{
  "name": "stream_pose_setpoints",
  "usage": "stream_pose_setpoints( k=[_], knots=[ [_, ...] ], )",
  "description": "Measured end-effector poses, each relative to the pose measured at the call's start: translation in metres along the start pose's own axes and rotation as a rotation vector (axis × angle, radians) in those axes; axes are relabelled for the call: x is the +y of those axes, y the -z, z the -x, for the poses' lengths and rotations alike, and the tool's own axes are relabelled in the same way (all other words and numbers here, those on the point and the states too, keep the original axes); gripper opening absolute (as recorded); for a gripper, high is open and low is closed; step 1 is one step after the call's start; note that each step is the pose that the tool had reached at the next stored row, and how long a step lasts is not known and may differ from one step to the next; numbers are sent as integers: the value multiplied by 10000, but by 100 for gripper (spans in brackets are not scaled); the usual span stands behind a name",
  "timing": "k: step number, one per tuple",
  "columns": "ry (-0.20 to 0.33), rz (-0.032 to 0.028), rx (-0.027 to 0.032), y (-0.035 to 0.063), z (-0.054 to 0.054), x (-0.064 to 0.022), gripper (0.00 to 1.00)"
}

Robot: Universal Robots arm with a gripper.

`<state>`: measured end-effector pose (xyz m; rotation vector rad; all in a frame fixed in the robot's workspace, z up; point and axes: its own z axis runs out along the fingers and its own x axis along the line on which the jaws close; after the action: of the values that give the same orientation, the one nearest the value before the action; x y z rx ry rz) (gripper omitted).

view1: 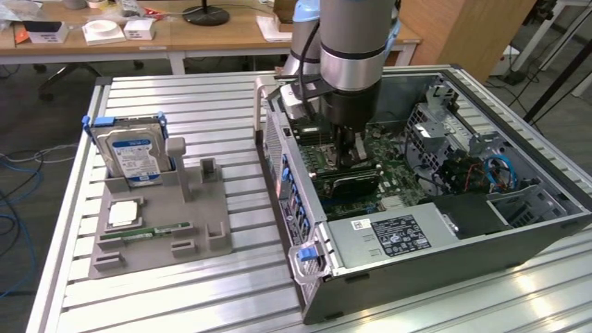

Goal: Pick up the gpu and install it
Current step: 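Press down on the gpu until it lock into place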

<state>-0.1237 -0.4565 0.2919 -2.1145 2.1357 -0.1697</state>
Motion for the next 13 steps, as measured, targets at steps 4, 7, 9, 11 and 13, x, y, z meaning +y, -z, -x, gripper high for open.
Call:
stream_pose_setpoints(
  k=[4, 7, 9, 11, 13],
  knots=[
    [7, 2, -8, -47, 1, -114, 11],
    [6, 3, -10, -121, 0, -213, 11],
    [4, 11, -9, -160, -1, -242, 11],
    [-39, 270, 2, -167, -1, -242, 11],
    [-67, 628, 12, -168, -2, -244, 11]
  ],
)
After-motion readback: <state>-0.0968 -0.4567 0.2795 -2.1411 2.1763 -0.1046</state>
